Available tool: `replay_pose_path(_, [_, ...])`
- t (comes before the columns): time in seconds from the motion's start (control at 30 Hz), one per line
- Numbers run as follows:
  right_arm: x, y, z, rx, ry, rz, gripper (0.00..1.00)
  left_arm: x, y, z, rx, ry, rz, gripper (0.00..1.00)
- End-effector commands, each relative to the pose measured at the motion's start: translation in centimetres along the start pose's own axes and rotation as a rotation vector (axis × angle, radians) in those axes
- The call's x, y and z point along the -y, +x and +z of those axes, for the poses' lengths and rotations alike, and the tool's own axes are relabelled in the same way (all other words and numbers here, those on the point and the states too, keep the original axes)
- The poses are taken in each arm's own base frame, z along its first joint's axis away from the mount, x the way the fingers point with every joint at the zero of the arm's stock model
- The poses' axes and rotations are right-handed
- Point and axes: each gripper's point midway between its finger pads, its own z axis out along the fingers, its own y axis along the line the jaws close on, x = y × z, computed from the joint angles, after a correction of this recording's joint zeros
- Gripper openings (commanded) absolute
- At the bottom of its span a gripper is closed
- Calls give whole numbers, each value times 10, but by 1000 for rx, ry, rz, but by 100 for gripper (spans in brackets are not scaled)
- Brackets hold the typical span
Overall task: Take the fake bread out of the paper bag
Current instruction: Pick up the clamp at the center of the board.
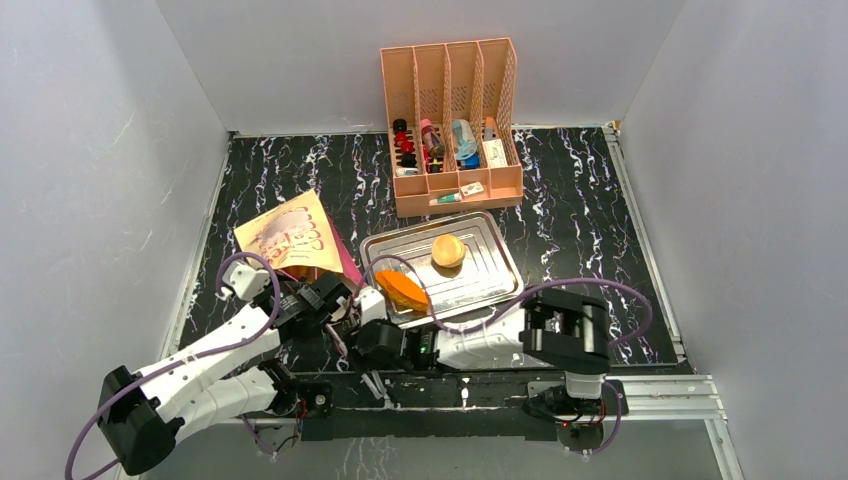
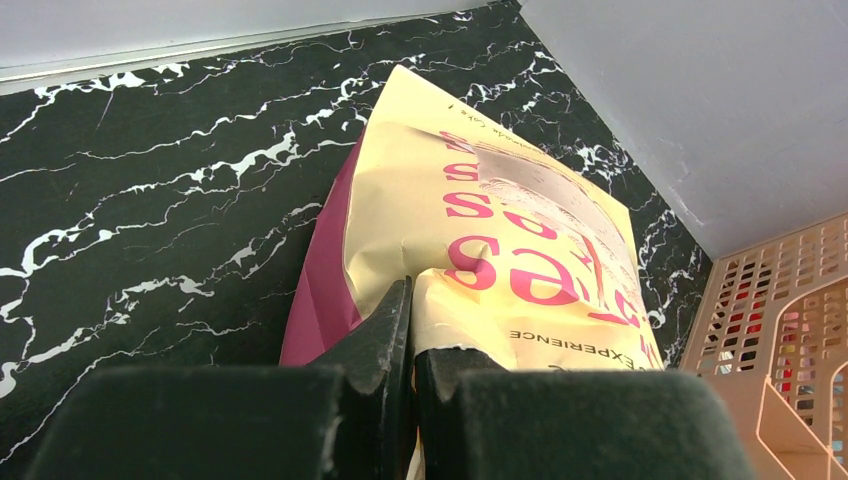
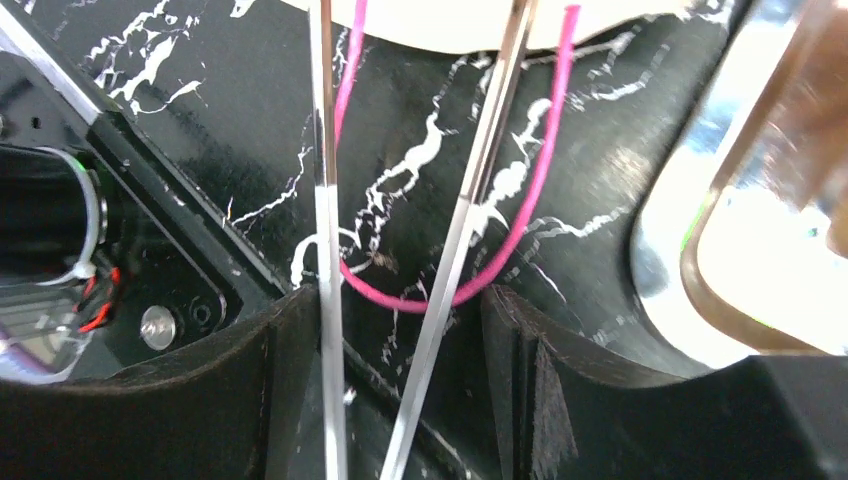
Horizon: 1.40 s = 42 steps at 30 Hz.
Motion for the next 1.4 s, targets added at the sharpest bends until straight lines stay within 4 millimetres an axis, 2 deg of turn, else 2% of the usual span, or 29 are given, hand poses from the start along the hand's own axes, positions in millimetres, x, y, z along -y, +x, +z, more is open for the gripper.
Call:
replay_pose_path(0.0, [-7, -45, -31, 87, -86, 180, 58, -4, 3, -1, -15, -2, 0, 0])
replay_pose_path(0.1, [-6, -56, -37, 98, -134, 256, 58, -3, 2, -1, -11, -2, 1, 1])
replay_pose_path(0.2, [-6, -56, -34, 87, -143, 241, 58, -3, 2, -1, -11, 0, -1, 1])
replay_pose_path(0.27, [-14, -53, -30, 63, -171, 207, 58, -3, 1, -1, -11, -1, -3, 1])
replay_pose_path(0.3, [-17, -50, -28, 58, -178, 183, 45, -3, 1, -1, -12, 0, -3, 1])
replay_pose_path(0.33, [-18, -47, -26, 54, -171, 159, 37, -3, 1, -1, -12, 0, -4, 1])
replay_pose_path(0.4, [-22, -46, -28, 56, -151, 109, 41, -4, 0, -1, -10, 1, -4, 1])
replay_pose_path(0.43, [-19, -38, -22, 41, -121, 77, 44, -4, 0, -1, -10, 1, -6, 1])
replay_pose_path(0.57, [-16, -28, -19, 28, -79, 20, 52, -4, 0, -1, -11, 2, -8, 1])
replay_pose_path(0.8, [-7, -14, -12, 11, 0, -38, 58, -4, 1, -1, -12, 1, -3, 1])
replay_pose_path(0.97, [-11, -18, -17, 37, 12, -64, 61, -6, 2, -1, -12, 1, -3, 1])
replay_pose_path(1.37, [-23, -34, -36, 98, -2, -78, 62, -6, 2, -1, -14, 2, -8, 1])
